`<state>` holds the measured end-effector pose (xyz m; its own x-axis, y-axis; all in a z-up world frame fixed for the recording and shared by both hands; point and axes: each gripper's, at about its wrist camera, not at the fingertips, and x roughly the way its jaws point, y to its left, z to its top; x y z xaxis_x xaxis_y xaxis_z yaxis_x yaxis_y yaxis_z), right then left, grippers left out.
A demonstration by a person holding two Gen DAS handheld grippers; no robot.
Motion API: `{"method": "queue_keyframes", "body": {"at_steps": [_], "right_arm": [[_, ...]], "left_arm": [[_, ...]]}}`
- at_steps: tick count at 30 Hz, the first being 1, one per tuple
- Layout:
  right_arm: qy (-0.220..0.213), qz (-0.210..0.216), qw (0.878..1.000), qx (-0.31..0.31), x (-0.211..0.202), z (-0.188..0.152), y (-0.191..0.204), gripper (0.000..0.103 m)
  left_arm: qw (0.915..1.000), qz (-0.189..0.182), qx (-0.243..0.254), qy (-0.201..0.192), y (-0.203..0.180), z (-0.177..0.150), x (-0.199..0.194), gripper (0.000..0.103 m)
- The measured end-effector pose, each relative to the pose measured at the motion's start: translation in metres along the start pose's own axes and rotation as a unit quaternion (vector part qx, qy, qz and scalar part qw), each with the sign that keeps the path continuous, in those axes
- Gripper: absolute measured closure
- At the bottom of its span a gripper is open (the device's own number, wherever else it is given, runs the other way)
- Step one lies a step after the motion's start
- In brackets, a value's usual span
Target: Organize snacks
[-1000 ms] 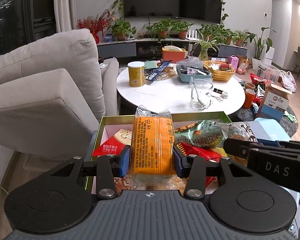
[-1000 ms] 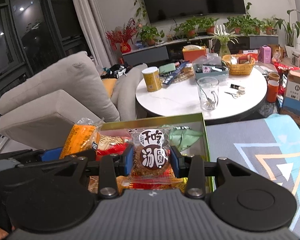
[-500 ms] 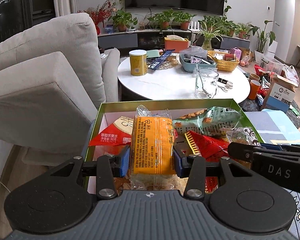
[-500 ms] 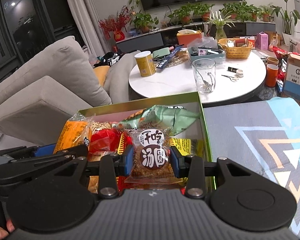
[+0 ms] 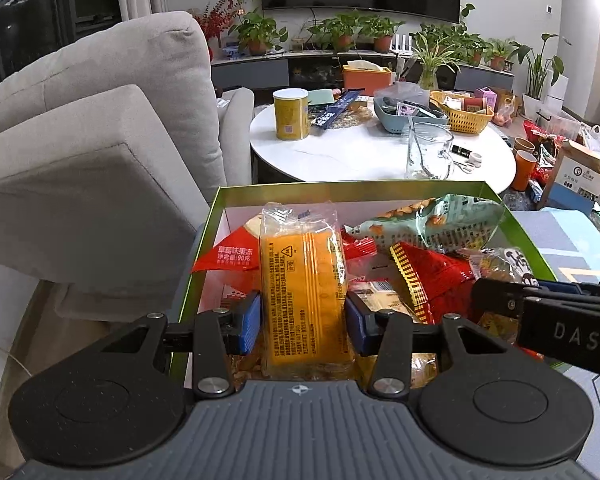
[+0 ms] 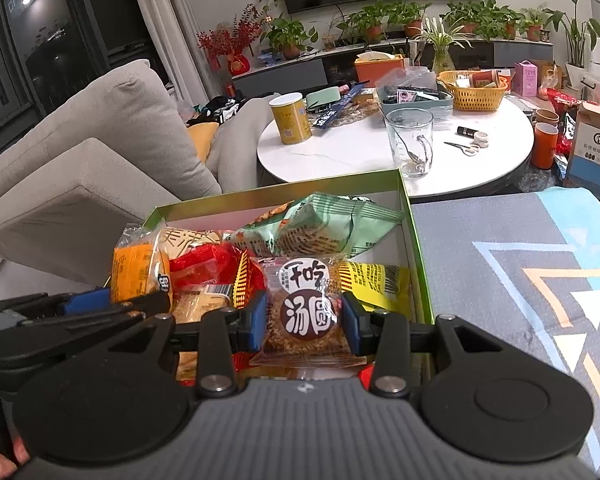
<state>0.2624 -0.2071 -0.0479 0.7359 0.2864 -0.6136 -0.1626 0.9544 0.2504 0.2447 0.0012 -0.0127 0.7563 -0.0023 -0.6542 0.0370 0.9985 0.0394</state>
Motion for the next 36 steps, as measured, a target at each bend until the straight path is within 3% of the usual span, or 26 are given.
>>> {"method": "queue_keyframes", "body": {"at_steps": [4, 6, 8, 36], "right_arm": [[0.003, -0.005, 1.000, 0.004, 0.001, 0.000, -0.001, 0.027], [0.004, -0.004, 1.000, 0.009, 0.001, 0.001, -0.002, 0.027], [0.003, -0.006, 1.000, 0.011, 0.000, 0.001, -0.003, 0.027], [-0.036, 0.003, 0.999, 0.002, -0.049, -0.002, 0.009, 0.027]], "left_arm": [[1.0000, 0.001, -0.002, 0.001, -0.001, 0.001, -0.002, 0.058], [1.0000, 0.003, -0.006, -0.001, 0.000, 0.002, -0.003, 0.049], [1.0000, 0.003, -0.008, -0.004, 0.000, 0.003, -0.005, 0.047], [0.9988, -0.001, 0.009, -0.049, -0.012, 0.001, -0.067, 0.044]]}}
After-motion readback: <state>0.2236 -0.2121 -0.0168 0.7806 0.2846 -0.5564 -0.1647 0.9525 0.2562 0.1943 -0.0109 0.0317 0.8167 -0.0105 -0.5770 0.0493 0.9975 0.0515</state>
